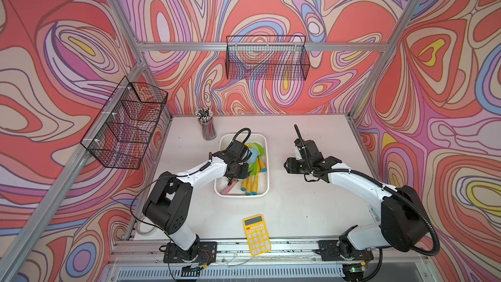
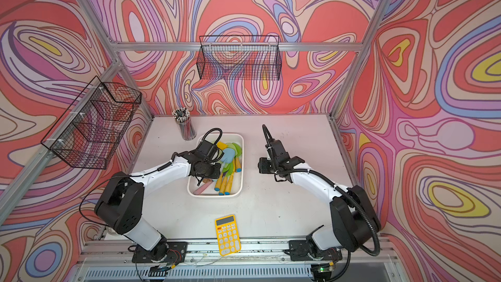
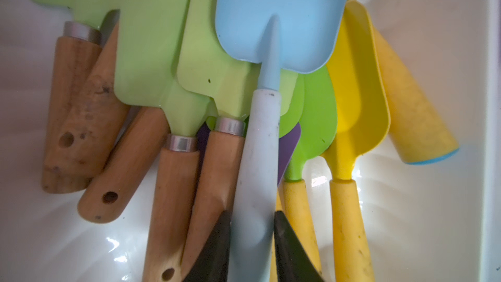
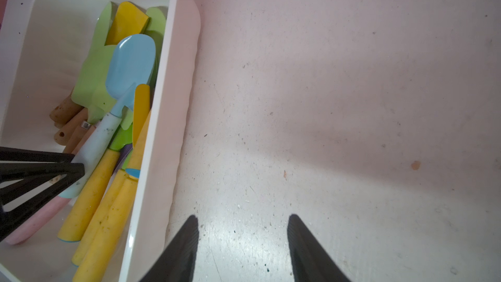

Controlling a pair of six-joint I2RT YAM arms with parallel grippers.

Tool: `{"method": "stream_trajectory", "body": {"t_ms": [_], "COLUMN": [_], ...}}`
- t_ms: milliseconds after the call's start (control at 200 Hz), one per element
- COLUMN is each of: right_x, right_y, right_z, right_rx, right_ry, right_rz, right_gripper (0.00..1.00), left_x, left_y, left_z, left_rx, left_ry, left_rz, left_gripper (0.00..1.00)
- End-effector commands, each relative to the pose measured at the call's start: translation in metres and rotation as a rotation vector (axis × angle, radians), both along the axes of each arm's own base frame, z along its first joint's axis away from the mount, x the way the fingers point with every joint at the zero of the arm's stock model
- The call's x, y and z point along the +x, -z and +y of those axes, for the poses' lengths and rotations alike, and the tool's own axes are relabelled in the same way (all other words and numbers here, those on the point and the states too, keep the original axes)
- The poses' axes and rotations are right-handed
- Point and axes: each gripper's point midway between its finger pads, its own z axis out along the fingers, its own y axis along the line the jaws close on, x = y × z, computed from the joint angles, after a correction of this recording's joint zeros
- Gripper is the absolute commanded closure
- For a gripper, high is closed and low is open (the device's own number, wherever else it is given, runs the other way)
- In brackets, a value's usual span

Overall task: Take the shovel out of the storage box
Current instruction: Pick up the shovel from the storage box.

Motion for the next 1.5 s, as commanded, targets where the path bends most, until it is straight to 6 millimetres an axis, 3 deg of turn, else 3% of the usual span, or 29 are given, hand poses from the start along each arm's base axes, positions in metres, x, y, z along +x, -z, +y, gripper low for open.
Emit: {"method": "stream_trajectory", "body": {"t_ms": [0, 341, 646, 831, 1097, 1492], "right_x": [-0.002, -0.002, -0.003, -0.004, -0.004, 0.002], "right_y": [0.006, 0.01, 0.011, 0.008, 0.003, -0.017], "right_z": [0.002, 0.004, 0.004, 0.003, 0.004, 0.016], "right_rx": [0.004, 0.005, 0.0, 0.002, 0.004, 0.074], "right_ry": [0.002, -0.003, -0.003, -0.003, -0.007, -0.034], "right_rz": [0.012, 0.021, 0.024, 0.021, 0.01, -0.042], "right_gripper": [0.45, 0.44, 0.45, 0.44, 0.44, 0.45], "left_x": [-0.007, -0.012, -0.007, -0.003, 0.004, 0.01], "left_y": [0.005, 0.012, 0.016, 0.011, -0.009, -0.052], "left_z": [0.0, 0.002, -0.004, -0.004, 0.001, -0.004], "left_rx": [0.024, 0.049, 0.034, 0.032, 0.045, -0.073], "left_ry": [0.013, 0.015, 0.015, 0.006, -0.016, -0.032], "left_rz": [0.043, 0.061, 0.061, 0.041, -0.015, -0.098], "left_gripper": [0.71, 0.63, 0.64, 0.7, 1.0, 1.0]}}
